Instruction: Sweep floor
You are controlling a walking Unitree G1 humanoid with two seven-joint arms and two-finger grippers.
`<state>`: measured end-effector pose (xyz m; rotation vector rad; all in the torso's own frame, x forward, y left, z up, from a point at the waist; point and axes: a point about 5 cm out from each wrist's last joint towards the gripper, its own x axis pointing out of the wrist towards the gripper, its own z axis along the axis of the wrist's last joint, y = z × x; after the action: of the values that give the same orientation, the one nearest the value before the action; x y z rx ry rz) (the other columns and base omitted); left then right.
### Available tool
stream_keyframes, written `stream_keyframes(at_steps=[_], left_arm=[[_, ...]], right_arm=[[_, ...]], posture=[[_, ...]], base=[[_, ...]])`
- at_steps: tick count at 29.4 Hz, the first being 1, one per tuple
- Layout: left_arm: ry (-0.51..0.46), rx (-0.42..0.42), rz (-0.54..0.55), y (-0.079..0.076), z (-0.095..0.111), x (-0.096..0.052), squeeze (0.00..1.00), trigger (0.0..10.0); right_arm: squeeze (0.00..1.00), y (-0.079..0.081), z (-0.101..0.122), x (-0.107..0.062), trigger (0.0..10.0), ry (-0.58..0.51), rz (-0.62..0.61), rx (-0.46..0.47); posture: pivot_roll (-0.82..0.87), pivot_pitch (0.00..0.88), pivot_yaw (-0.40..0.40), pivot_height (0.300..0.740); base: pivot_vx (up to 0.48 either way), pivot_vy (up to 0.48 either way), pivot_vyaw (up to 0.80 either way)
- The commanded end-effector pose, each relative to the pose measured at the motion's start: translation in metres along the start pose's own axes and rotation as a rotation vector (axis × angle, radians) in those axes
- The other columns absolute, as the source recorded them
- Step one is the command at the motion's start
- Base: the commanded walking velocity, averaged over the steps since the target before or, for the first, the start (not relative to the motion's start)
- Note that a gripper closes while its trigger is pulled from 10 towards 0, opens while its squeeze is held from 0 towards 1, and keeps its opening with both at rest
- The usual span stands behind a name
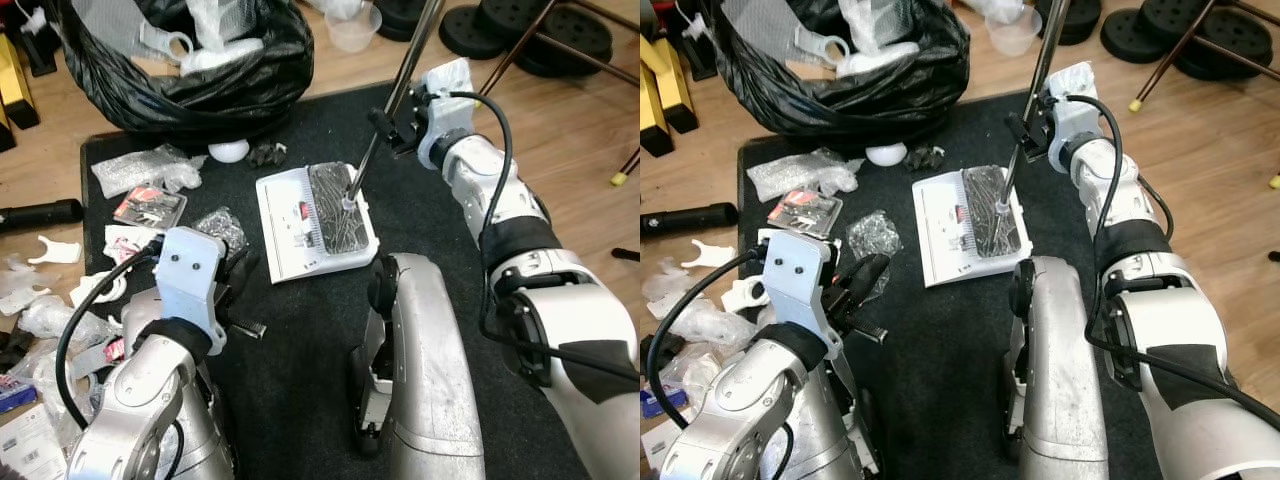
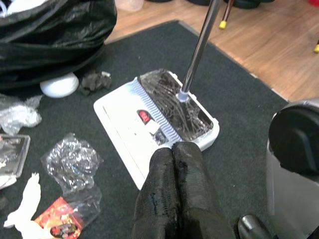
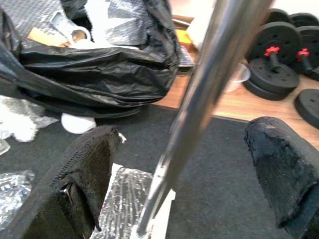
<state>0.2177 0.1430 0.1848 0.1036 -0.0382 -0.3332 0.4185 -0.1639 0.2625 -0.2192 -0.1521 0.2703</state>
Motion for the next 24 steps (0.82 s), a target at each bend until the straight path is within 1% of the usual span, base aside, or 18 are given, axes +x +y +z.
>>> stream_keyframes(at_steps=[1, 2, 5, 6, 7, 8, 10, 12, 18, 19, 21, 24], left_arm=[[0.016, -0.002, -0.013, -0.002, -0.001, -0.004, 0.00, 10.0], [0.017, -0.003, -0.015, -0.003, 0.000, -0.005, 0.00, 10.0], [0.017, -0.003, -0.015, -0.003, 0.000, -0.005, 0.00, 10.0], [0.019, -0.005, -0.017, -0.004, 0.001, -0.006, 0.00, 10.0], [0.019, -0.005, -0.017, -0.004, 0.001, -0.006, 0.00, 10.0], [0.020, -0.006, -0.018, -0.005, 0.002, -0.006, 0.00, 10.0], [0.020, -0.006, -0.018, -0.005, 0.002, -0.006, 0.00, 10.0], [0.024, -0.008, -0.019, -0.005, 0.002, -0.008, 0.00, 10.0], [0.028, -0.012, -0.018, -0.006, 0.003, -0.009, 0.00, 10.0], [0.030, -0.014, -0.016, -0.006, 0.003, -0.009, 0.00, 10.0], [0.032, -0.018, -0.015, -0.005, 0.003, -0.010, 0.00, 10.0], [0.034, -0.020, -0.014, -0.006, 0.004, -0.010, 0.00, 10.0]], right_arm=[[0.00, 0.000, -0.003, 0.000, 10.0, 0.010, -0.006, 0.006], [0.00, -0.002, -0.002, 0.000, 10.0, 0.006, -0.019, 0.042], [0.00, -0.002, -0.002, 0.000, 10.0, 0.006, -0.019, 0.042], [0.00, -0.004, 0.001, 0.001, 10.0, -0.010, -0.030, 0.082], [0.00, -0.004, 0.001, 0.001, 10.0, -0.010, -0.030, 0.082], [0.00, -0.006, 0.006, 0.002, 10.0, -0.039, -0.035, 0.118], [0.00, -0.006, 0.006, 0.002, 10.0, -0.039, -0.035, 0.118], [0.00, -0.009, 0.017, 0.003, 10.0, -0.094, -0.032, 0.151], [0.00, -0.013, 0.024, 0.004, 10.0, -0.120, -0.045, 0.147], [0.00, -0.014, 0.025, 0.004, 6.1, -0.129, -0.049, 0.147], [0.00, -0.015, 0.028, 0.004, 0.0, -0.151, -0.057, 0.151], [0.00, -0.016, 0.029, 0.003, 0.0, -0.161, -0.060, 0.155]], posture=[[-0.01, 0.443, -0.080, 0.335], [0.00, 0.449, -0.078, 0.335], [0.00, 0.449, -0.078, 0.335], [0.00, 0.450, -0.078, 0.335], [0.00, 0.450, -0.078, 0.335], [0.00, 0.454, -0.075, 0.335], [0.00, 0.454, -0.075, 0.335], [0.00, 0.457, -0.079, 0.335], [0.00, 0.458, -0.085, 0.335], [-0.01, 0.458, -0.085, 0.335], [0.00, 0.458, -0.086, 0.335], [0.00, 0.458, -0.086, 0.335]], base=[[0.000, 0.000, 0.00], [0.000, 0.000, 0.00], [0.000, 0.000, 0.00], [0.000, 0.000, 0.00], [0.000, 0.000, 0.00], [0.000, 0.000, 0.00], [0.000, 0.000, 0.00], [0.000, 0.000, 0.00], [0.000, 0.000, 0.00], [0.000, 0.000, 0.00], [0.000, 0.000, 0.00], [0.000, 0.000, 0.00]])
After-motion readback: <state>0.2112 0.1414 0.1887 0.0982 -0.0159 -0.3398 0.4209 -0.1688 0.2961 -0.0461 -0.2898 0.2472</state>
